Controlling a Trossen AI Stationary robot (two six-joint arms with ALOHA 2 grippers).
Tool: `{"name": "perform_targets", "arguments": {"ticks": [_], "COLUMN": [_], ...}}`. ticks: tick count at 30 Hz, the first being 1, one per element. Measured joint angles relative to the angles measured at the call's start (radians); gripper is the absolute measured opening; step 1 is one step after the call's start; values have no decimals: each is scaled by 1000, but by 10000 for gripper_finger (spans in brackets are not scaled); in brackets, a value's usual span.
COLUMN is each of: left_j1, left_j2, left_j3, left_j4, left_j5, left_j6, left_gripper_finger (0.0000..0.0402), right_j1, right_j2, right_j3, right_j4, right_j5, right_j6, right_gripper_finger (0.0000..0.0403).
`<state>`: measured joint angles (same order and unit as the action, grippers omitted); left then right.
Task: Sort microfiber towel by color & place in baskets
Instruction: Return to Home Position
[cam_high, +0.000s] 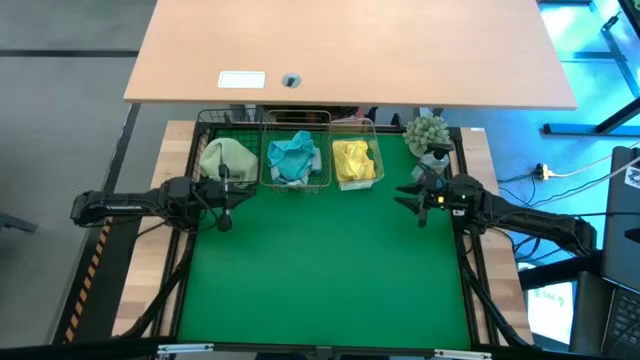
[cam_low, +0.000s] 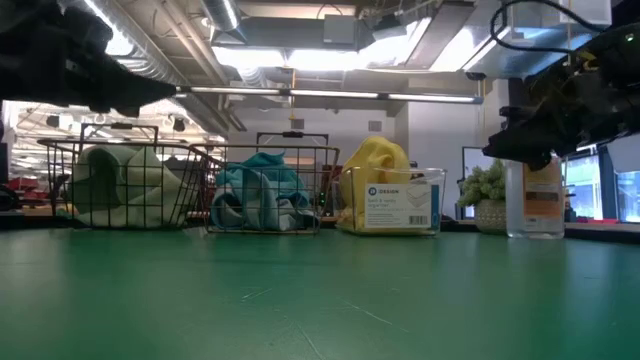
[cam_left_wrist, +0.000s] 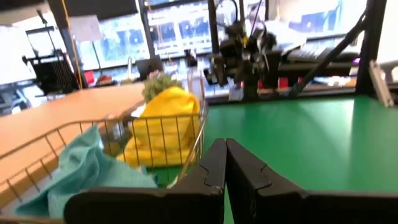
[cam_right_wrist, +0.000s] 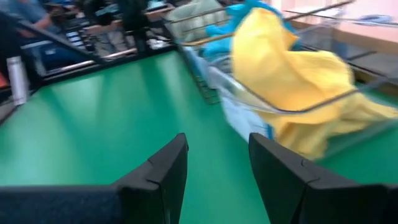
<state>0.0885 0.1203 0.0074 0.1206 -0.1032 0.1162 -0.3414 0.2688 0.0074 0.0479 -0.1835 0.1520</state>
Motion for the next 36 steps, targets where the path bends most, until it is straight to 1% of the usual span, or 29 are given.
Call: {"name": "perform_targets", "arguments": {"ticks": [4,8,12,20,36], "left_j1": [-8,-9,-9,-9,-9], "left_j2": [-64,-120,-118,-118,-118], "left_j3": [0,0,0,0,0], "left_j4": [-1,0,10,5,3], "left_j5": [0,0,0,0,0], "left_j6": [0,0,0,0,0], "left_gripper_finger": [0,0,0,0,0], "right_j1": [72,116,135,133,133], "right_j2": [-27,-68,-128,-263,-267], "right_j3": [0,0,0,0,0], "right_j4": [0,0,0,1,2], "right_j5": [0,0,0,0,0], "right_j6": [0,0,0,0,-1], "right_gripper_finger": [170,170,170,170,170]}}
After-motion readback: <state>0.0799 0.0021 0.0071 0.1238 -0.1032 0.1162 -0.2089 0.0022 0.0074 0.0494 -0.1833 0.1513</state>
